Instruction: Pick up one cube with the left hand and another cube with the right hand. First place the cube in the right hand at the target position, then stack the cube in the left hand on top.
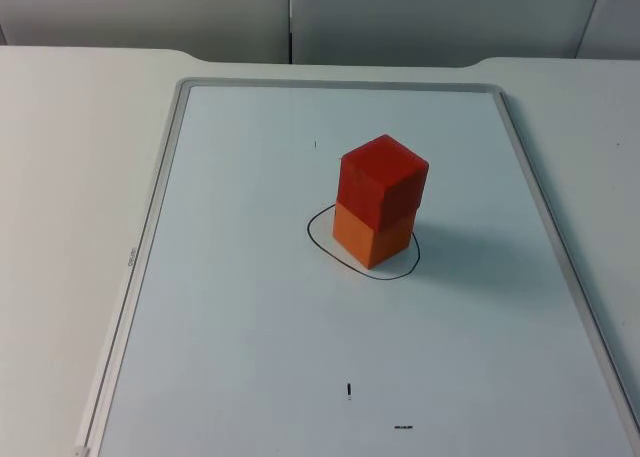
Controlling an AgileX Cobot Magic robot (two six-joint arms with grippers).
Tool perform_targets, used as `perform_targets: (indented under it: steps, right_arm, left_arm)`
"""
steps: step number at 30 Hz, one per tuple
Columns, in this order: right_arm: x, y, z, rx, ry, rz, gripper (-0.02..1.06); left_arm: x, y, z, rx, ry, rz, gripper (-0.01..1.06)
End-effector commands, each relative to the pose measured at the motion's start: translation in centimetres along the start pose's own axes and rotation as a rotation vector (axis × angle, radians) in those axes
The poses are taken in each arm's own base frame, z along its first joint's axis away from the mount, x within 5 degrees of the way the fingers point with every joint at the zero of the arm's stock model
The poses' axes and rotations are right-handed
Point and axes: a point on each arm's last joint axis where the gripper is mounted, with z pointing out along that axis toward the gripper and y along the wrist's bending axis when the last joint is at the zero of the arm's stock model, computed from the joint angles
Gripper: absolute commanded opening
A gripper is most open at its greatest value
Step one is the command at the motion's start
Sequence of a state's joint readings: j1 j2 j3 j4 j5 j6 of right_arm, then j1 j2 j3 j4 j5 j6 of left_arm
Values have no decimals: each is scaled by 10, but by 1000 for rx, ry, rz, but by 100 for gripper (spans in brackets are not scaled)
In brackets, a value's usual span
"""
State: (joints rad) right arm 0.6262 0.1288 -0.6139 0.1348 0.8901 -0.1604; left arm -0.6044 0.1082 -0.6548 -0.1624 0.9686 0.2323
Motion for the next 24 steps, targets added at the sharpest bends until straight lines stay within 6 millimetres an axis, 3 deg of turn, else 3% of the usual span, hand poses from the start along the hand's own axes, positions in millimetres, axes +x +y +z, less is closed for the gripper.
perform_targets:
  steps: [1,8,17,24]
  right_arm:
    - [9,1,1,-6,46,6,103]
    - [28,2,6,-4,85,32,103]
    - [31,2,-5,8,8,20,103]
    - [31,1,-5,21,6,36,103]
  left_arm:
    - [11,-1,-10,-14,-20,-37,92]
    - [28,1,-13,-53,76,-84,92]
    - [50,9,8,-144,169,-140,92]
    - [50,10,8,-152,166,-135,92]
